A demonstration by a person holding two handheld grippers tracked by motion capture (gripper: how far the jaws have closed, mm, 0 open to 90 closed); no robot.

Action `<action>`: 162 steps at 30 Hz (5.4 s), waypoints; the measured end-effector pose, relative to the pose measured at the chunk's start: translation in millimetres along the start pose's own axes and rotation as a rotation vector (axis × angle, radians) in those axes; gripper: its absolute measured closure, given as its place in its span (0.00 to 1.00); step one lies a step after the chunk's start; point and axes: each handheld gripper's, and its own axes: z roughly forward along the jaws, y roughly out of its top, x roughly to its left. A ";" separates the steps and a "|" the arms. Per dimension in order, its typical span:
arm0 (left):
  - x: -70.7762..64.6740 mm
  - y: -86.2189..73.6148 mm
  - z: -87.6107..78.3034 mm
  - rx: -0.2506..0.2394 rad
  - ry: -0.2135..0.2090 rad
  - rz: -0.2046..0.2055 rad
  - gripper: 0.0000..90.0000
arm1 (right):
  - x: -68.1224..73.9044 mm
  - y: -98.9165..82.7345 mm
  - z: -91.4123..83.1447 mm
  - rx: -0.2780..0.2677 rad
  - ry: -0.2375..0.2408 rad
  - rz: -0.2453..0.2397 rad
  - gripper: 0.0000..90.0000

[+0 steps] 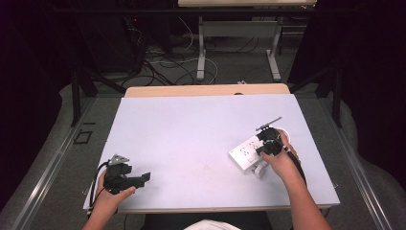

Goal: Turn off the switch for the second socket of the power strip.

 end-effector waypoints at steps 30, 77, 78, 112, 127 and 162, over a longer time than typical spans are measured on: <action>0.5 -0.3 0.5 0.007 -0.002 0.003 0.17 | 0.7 -1.3 2.7 0.000 -0.003 -0.004 1.00; 0.1 1.5 7.0 0.027 -0.002 0.015 0.17 | 12.4 -2.4 -11.8 -0.074 0.060 -0.045 0.45; 0.0 1.1 6.8 0.021 0.000 0.012 0.18 | 12.9 -2.1 -12.1 -0.087 0.051 -0.062 0.43; -2.3 2.2 5.3 -0.001 -0.005 0.007 0.17 | 30.6 -8.3 -27.5 -0.122 0.046 -0.121 0.14; -0.2 4.4 0.9 -0.039 0.013 -0.034 0.06 | 29.4 -32.1 -50.0 -0.169 0.018 -0.115 0.00; 4.2 5.8 -5.3 -0.055 0.037 -0.047 0.01 | -25.9 -106.0 -57.4 -0.294 -0.078 0.045 0.07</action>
